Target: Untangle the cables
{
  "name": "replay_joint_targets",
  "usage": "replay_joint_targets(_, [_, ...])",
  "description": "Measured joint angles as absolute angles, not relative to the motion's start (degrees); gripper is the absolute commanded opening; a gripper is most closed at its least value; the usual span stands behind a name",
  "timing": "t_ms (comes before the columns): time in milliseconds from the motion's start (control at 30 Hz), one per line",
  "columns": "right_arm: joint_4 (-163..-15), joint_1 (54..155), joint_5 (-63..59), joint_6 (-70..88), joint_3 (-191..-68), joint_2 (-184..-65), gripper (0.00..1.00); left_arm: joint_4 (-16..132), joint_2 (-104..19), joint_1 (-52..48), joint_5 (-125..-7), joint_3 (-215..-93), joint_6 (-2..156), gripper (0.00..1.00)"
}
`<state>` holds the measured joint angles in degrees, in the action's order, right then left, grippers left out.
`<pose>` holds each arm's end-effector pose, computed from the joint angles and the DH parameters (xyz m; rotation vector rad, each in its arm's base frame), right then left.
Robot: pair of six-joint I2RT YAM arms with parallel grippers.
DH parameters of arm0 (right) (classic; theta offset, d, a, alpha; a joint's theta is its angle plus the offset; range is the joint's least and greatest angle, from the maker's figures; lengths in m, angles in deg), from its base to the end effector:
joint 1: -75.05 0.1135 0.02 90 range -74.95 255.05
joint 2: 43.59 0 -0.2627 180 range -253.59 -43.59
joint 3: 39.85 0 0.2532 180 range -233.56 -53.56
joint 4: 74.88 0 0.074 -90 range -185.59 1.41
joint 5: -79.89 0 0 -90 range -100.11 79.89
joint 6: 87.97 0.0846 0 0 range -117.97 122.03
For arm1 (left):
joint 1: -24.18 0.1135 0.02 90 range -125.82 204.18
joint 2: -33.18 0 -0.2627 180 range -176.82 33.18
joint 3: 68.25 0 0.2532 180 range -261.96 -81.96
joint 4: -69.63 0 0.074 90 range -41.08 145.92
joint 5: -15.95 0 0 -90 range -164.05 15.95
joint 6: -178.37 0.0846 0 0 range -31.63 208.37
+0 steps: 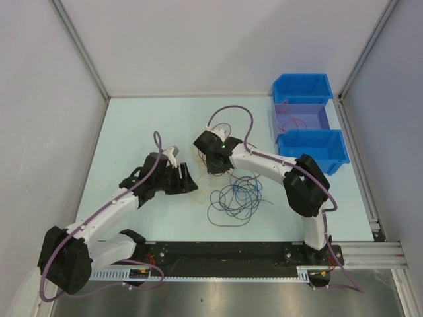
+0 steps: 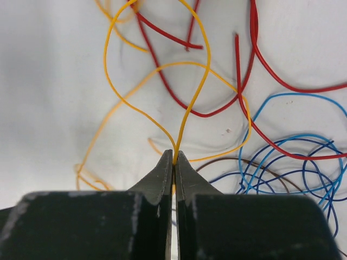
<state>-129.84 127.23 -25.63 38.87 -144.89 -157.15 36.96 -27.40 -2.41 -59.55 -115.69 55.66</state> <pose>0.2907 0.3375 0.1776 -0.2663 2.6079 0.1782 0.2107 -0.1291 0.1730 -0.0045 2.4848 -0.7727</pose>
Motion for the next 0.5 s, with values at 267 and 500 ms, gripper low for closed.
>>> replay_joint_targets(267, [-129.9,127.8,-26.0,37.0,-150.2,-151.1,0.00,33.0,-20.1,-2.4,-61.9,-120.3,58.4,0.70])
replay_joint_targets(500, [-131.9,127.8,-28.2,37.8,-151.4,-149.2,0.00,27.3,-19.4,-2.4,-62.3,-123.6,61.5,0.72])
